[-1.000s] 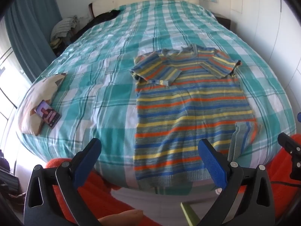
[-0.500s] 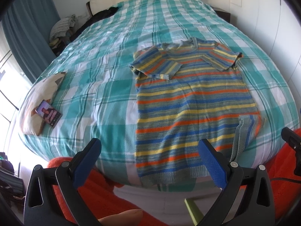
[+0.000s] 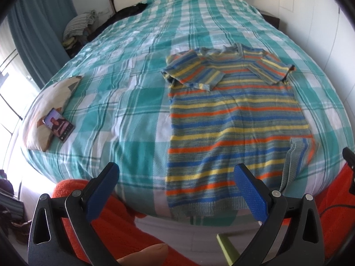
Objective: Fold small clothes
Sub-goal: 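Move both grippers open toward the hem of the striped sweater, then close both grippers on the sweater hem and lift it toward the collar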
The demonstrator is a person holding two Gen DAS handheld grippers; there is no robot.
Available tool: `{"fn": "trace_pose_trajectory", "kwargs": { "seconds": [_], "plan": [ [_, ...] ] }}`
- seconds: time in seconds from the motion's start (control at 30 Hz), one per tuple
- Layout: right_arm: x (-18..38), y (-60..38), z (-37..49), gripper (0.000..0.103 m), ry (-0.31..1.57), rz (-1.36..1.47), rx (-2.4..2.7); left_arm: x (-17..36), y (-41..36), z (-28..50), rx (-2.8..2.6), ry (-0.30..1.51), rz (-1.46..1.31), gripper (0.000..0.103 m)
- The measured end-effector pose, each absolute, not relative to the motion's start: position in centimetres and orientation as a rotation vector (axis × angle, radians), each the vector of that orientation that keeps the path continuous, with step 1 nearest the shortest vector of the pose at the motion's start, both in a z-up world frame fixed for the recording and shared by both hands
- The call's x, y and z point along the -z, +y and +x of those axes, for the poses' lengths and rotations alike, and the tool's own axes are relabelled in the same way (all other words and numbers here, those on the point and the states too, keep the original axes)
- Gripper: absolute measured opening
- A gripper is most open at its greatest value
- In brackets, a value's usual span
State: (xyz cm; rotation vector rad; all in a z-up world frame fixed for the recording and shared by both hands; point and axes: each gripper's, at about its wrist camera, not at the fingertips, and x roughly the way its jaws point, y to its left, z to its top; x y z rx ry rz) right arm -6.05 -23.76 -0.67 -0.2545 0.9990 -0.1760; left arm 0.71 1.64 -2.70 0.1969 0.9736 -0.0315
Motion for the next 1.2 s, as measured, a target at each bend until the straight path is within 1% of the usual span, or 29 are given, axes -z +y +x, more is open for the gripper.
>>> {"fn": "trace_pose_trajectory", "kwargs": {
  "seconds": [0.57,0.7,0.77,0.9,1.07,1.1,1.13,1.17,1.2],
  "plan": [
    [1.8,-23.6,-5.9,0.103,1.042,-0.258,0.180,4.2,2.1,0.9,0.032,1.025,0.207,0.103],
    [2.2,-23.9,-5.6,0.103,1.034,-0.257,0.091,5.0,3.8,1.6,0.056,1.051,0.157,0.103],
    [2.7,-24.7,-5.0,0.103,1.007,-0.272,-0.058,6.3,6.2,2.5,0.038,1.087,0.082,0.103],
    [4.8,-27.1,-2.3,0.103,1.063,-0.231,-0.220,9.8,9.7,4.4,0.021,1.209,-0.008,0.102],
    [9.5,-27.1,2.6,0.102,1.166,-0.061,-0.421,14.0,9.8,5.6,0.087,1.311,-0.017,0.102],
    [10.7,-26.5,3.4,0.099,1.200,-0.051,-0.459,14.6,9.6,5.7,0.091,1.333,-0.020,0.101],
    [11.6,-26.1,4.0,0.079,1.226,-0.046,-0.486,15.1,9.4,5.7,0.096,1.349,-0.018,0.101],
    [12.9,-25.2,4.4,0.048,1.284,-0.037,-0.544,15.2,9.2,5.6,0.101,1.353,-0.013,0.101],
    [13.5,-24.9,4.4,0.038,1.317,-0.039,-0.581,15.0,9.2,5.4,0.104,1.348,-0.008,0.101]
  ]
}}
